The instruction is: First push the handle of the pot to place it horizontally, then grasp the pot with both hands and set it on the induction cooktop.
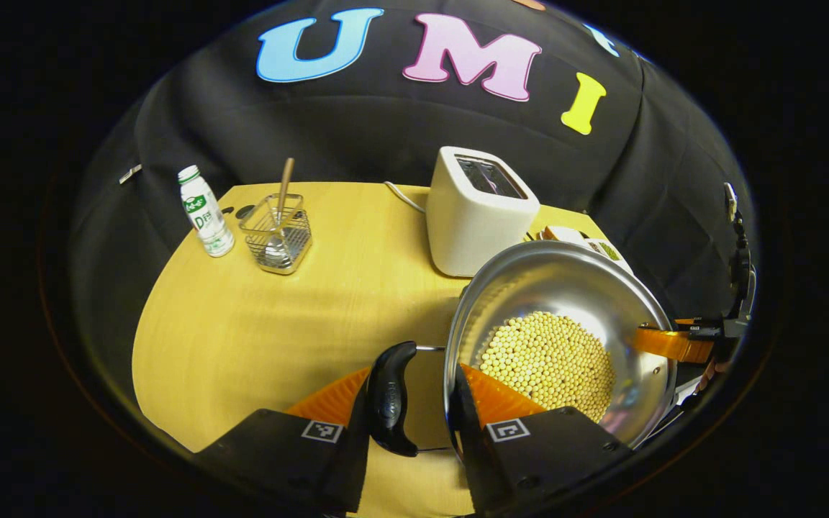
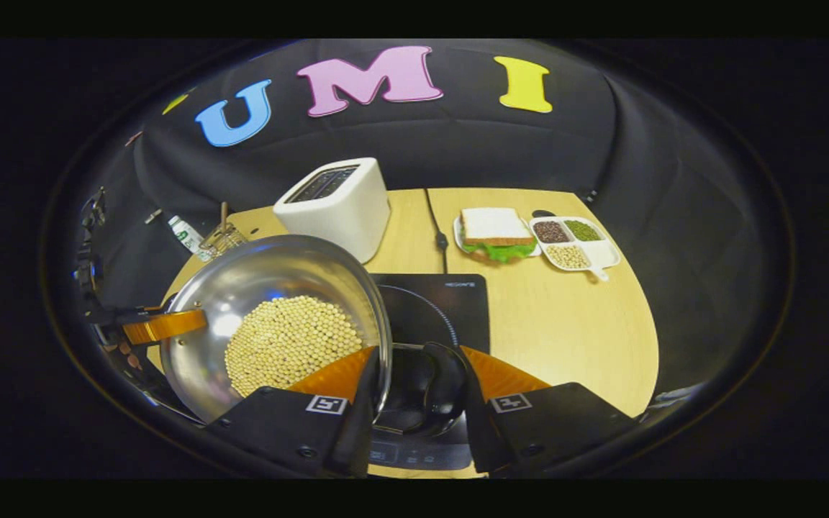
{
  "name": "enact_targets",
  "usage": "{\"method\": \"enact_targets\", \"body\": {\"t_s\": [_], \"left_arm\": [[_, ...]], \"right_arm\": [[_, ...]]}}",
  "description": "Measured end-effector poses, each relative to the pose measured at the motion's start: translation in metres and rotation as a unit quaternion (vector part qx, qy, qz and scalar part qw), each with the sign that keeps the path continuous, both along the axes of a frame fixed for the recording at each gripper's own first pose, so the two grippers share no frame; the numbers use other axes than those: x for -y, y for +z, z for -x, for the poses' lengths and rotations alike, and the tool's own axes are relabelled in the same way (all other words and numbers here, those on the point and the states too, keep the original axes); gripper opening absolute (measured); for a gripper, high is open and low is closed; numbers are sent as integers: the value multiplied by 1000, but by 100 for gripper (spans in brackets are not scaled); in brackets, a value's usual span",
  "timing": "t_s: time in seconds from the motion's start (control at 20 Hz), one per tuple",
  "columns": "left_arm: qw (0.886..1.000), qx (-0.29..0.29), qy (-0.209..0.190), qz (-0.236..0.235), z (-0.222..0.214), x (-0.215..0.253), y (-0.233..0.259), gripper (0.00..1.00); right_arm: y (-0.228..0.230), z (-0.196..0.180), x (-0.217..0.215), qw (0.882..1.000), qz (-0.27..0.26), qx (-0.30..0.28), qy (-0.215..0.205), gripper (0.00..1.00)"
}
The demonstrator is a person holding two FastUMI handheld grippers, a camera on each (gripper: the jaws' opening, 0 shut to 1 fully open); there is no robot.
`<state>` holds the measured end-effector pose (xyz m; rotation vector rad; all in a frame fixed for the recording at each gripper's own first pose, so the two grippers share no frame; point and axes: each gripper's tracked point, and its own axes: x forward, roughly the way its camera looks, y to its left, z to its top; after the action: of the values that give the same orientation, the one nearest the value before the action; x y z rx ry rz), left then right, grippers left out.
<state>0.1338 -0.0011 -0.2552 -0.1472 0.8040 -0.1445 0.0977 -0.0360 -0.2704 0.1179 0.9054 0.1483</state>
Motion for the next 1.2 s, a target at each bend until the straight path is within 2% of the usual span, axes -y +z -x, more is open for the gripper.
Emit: {"method": "enact_targets", "body": {"t_s": [0.45,1.0,1.05,1.1,1.2], "left_arm": [[1000,2,-23,-6,-29,49,-12,58],[999,-3,-34,-3,-45,55,-27,58],[999,-1,-34,-3,-47,55,-27,58],[999,0,-34,-3,-47,53,-28,58],[999,1,-35,-2,-47,52,-28,58]], "right_arm": [[-27,-18,45,1000,-2,-5,-23,57],[-44,-26,51,999,5,-7,-35,57],[-45,-28,50,999,5,-6,-36,53],[-45,-28,50,999,6,-5,-36,57],[-45,-28,50,999,4,-5,-38,57]]}}
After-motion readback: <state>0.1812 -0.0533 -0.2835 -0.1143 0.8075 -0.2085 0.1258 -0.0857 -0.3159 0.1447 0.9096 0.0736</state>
